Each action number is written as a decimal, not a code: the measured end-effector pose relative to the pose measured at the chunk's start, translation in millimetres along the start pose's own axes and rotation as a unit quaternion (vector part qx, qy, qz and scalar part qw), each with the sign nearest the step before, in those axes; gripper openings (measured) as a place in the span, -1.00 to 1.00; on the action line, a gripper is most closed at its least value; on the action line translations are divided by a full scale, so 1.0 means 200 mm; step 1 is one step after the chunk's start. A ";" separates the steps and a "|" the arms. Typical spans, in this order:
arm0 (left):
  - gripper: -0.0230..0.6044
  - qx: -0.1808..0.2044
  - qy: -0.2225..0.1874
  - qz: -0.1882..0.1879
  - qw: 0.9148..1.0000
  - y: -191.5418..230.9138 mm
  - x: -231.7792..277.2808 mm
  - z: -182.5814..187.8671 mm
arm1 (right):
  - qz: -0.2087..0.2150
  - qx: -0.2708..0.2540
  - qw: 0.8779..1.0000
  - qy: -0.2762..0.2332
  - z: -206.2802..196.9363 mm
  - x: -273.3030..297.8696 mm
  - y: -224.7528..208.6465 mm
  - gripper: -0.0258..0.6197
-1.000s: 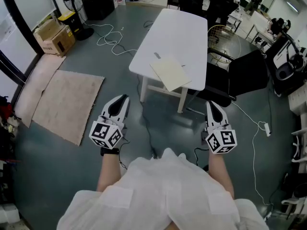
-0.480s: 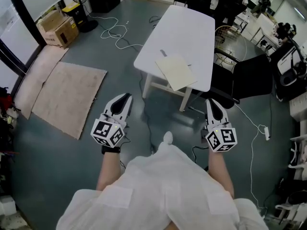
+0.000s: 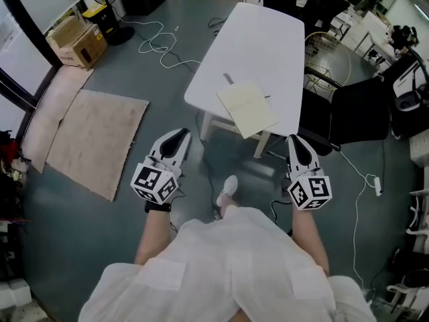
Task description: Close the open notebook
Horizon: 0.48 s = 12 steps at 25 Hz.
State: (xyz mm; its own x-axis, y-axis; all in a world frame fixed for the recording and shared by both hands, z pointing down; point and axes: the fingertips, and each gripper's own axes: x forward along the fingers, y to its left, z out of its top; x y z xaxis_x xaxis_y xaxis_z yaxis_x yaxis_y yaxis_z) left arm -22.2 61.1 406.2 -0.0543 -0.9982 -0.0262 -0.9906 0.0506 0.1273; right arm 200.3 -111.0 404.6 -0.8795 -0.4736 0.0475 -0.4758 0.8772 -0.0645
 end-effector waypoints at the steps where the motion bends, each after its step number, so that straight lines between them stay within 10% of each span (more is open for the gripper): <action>1: -0.82 0.001 0.000 -0.004 1.000 0.02 0.06 0.00 | 0.000 -0.001 1.000 0.000 0.00 0.04 -0.02 -0.86; 12: -0.82 0.004 0.001 -0.048 0.999 0.16 0.62 0.07 | 0.001 -0.012 1.000 0.015 0.06 0.51 -0.28 -0.83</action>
State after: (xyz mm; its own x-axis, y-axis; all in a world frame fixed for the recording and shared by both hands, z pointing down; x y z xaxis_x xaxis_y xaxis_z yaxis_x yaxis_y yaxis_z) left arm -62.9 -61.3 392.7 0.0406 -0.9985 -0.0368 -0.9921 -0.0447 0.1173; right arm 137.8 -209.6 401.7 -0.8794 -0.4699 0.0771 -0.4736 0.8798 -0.0399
